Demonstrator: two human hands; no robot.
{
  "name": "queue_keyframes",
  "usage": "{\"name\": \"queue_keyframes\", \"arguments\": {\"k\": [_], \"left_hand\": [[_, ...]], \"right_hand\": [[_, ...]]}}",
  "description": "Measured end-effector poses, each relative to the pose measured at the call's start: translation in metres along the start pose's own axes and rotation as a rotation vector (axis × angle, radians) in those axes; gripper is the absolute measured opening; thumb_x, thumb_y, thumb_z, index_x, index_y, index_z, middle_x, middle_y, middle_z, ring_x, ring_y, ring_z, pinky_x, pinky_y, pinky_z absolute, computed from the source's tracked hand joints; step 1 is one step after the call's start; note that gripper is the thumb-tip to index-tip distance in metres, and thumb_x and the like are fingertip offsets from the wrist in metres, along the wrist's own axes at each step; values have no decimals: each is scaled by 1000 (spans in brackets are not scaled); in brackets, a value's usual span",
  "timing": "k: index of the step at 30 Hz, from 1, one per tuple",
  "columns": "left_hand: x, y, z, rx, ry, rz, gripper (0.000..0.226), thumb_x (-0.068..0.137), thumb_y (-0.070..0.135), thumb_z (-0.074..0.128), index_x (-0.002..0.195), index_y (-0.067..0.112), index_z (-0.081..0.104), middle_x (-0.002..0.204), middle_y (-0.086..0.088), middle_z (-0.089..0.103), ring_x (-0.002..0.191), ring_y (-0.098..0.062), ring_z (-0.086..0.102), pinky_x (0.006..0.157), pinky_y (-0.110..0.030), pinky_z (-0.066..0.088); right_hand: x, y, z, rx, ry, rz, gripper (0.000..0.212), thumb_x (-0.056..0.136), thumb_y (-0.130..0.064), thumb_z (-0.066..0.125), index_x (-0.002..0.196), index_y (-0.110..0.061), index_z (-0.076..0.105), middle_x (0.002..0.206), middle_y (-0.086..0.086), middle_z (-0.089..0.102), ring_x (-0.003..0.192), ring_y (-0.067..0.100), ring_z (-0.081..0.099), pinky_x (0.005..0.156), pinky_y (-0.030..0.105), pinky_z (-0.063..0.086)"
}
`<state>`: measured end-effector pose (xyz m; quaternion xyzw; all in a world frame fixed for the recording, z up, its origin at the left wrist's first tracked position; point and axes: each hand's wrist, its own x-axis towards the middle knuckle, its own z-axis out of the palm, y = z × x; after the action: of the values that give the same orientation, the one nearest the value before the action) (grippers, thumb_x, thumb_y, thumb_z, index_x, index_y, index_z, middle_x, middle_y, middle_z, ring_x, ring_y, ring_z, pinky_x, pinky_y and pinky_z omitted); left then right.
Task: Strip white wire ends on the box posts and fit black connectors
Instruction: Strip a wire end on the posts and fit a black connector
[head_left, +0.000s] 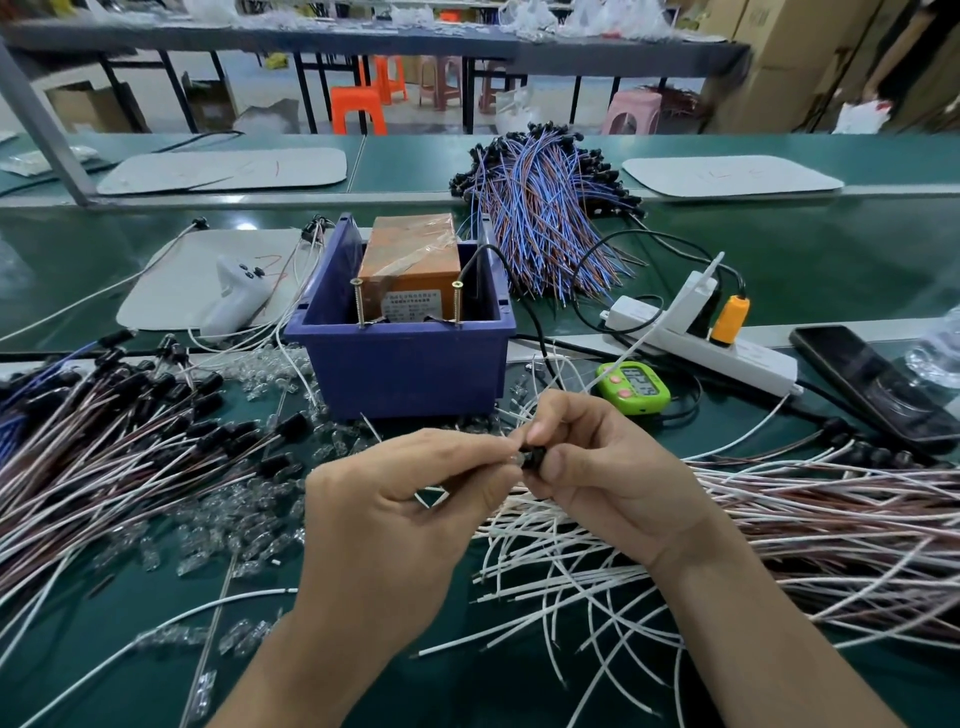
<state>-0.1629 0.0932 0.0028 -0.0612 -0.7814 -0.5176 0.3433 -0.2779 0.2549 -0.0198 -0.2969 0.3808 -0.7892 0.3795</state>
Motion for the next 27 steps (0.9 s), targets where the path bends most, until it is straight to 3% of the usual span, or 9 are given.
{"name": "queue_keyframes", "arguments": {"k": [5,11,15,18,27], "left_hand": [[1,-3,-2,53,-24,120,24,81,14,82,103,24,79,103,18,77,90,-2,75,78,-16,57],[0,-5,-1,84,-21,147,21,82,18,80,102,23,78,101,21,76,91,1,74,79,-15,57],[-1,-8,1,63,5,66,20,81,25,80,100,30,80,98,24,76,86,3,74,76,-13,56],[-1,-9,2,81,25,17,32,79,24,82,109,31,75,97,30,75,83,4,73,74,-11,56],[-2,-15,4,0,59,-157,33,73,20,86,96,42,79,82,25,76,75,0,75,70,-14,58]], "right_hand": [[0,0,-1,-27,9,14,20,77,-13,86,92,-8,73,90,12,71,74,19,62,69,23,53],[0,0,0,-43,16,35,20,77,-17,87,91,-10,74,86,10,71,72,17,66,68,23,53],[0,-1,3,-65,54,34,21,77,-19,87,91,-10,76,82,10,73,69,16,69,64,22,53],[-1,-1,6,-100,101,16,22,75,-20,87,91,-9,76,77,9,73,62,15,69,62,21,54],[-2,-1,14,-305,235,-63,32,69,-27,91,87,-4,77,78,17,73,61,24,66,62,28,56]]}}
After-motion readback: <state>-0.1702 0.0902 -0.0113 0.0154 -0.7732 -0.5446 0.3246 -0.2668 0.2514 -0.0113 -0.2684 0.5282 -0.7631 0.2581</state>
